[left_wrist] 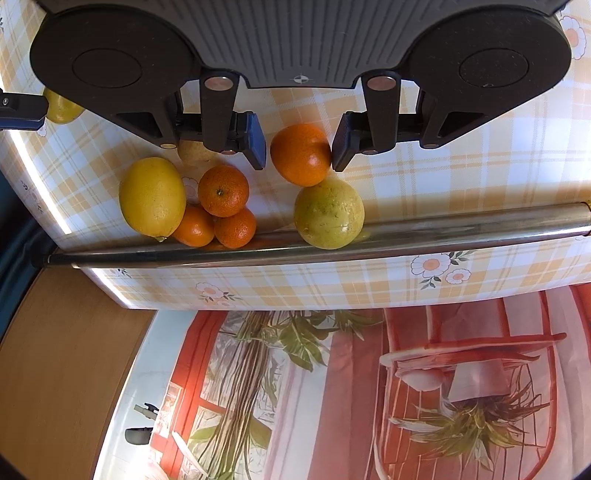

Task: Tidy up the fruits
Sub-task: 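Close the left tool on the mandarin while the right closes on the grapefruit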

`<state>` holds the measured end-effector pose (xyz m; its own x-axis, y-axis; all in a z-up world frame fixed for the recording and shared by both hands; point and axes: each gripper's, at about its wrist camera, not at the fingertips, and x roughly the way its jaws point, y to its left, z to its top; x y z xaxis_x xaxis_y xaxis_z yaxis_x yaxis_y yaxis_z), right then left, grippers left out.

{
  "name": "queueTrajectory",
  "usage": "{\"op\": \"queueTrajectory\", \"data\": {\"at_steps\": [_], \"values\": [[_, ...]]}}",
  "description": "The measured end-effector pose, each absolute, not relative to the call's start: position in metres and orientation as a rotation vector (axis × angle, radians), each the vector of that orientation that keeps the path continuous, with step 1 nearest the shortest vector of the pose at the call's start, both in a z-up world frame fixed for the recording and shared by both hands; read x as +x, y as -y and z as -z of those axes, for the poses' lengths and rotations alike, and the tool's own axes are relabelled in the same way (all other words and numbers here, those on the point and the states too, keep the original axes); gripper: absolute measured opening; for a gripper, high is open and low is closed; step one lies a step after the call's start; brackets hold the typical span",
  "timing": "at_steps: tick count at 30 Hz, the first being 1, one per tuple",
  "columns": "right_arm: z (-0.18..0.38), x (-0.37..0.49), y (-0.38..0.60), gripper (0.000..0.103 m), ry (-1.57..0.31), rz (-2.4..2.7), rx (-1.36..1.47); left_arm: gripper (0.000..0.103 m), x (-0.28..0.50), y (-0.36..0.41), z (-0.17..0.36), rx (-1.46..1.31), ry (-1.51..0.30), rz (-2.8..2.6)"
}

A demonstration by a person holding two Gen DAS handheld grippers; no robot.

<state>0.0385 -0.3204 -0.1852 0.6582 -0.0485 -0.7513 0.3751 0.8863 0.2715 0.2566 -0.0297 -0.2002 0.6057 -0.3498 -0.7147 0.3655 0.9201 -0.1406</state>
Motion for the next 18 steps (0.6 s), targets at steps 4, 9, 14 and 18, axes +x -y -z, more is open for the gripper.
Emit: {"op": "queueTrajectory", "data": {"at_steps": [4, 9, 14, 18], "values": [[0.186, 0.038, 0.321, 0.037, -0.824, 0.245, 0.429, 0.038, 0.25, 0.026, 0.2, 0.004, -0.826, 0.429], [0.188, 0.037, 0.321, 0.04, -0.829, 0.238, 0.43, 0.038, 0.229, 0.023, 0.188, 0.046, -0.789, 0.467], [0.194, 0.041, 0.319, 0.045, -0.848, 0.213, 0.431, 0.038, 0.203, 0.016, 0.173, 0.064, -0.753, 0.525], [0.202, 0.045, 0.32, 0.045, -0.86, 0.215, 0.452, 0.038, 0.183, 0.012, 0.168, 0.079, -0.747, 0.56]]}}
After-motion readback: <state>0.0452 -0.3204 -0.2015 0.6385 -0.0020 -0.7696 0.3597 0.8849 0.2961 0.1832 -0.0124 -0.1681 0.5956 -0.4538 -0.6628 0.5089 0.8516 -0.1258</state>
